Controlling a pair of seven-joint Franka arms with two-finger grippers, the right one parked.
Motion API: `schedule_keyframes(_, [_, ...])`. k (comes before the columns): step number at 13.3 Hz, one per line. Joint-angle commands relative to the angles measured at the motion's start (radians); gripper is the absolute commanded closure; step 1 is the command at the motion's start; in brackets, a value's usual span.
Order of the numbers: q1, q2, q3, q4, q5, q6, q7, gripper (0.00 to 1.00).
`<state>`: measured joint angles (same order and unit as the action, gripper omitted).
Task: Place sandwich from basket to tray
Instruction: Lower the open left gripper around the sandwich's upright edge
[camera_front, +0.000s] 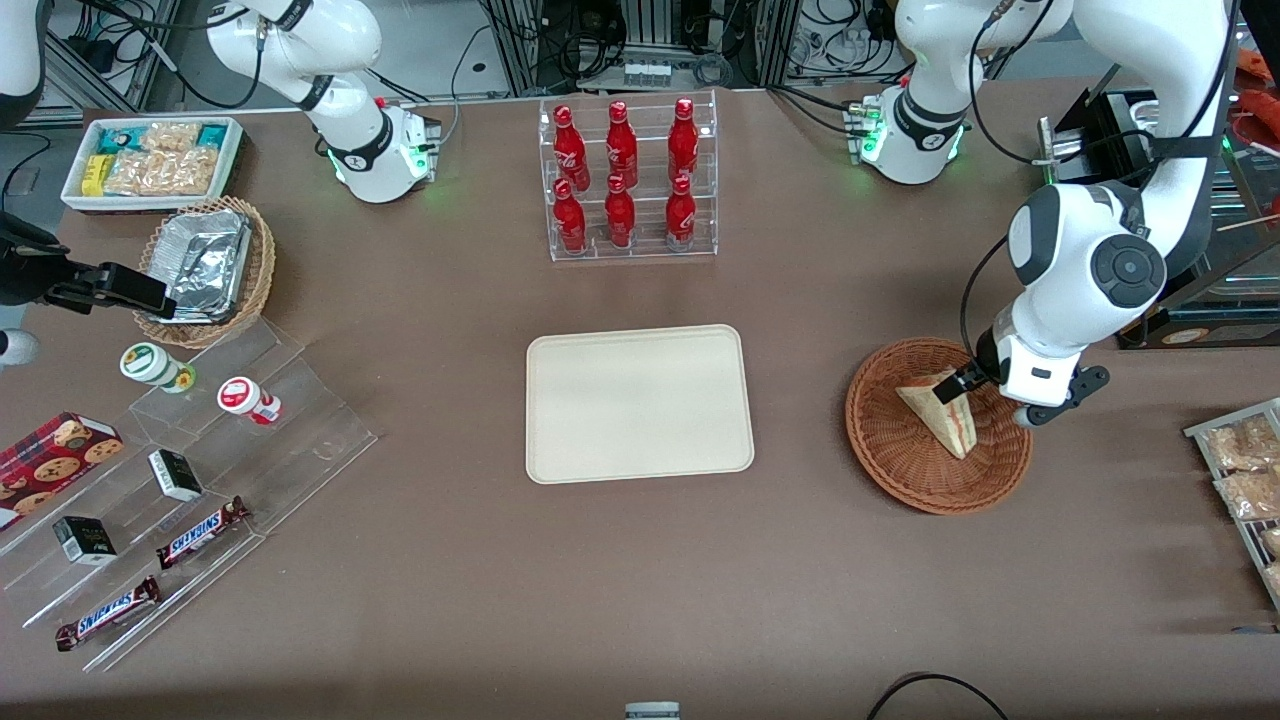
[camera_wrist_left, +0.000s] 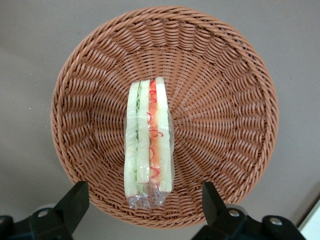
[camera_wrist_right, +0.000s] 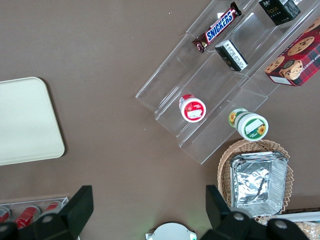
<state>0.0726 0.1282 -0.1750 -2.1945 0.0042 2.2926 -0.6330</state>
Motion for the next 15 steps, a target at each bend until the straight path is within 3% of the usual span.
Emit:
schedule_keyframes(1, [0.009,0.004,-0.008,-0.043,-0.001,0.073,-0.057,0.0])
schedule_keyframes(10, [0.006,0.09,-0.008,-0.099,-0.001,0.226,-0.12,0.0])
schedule_keyframes(12, [0.006,0.093,-0.008,-0.132,-0.001,0.28,-0.122,0.04])
schedule_keyframes(15, [0.006,0.091,-0.008,-0.151,0.0,0.301,-0.122,0.84])
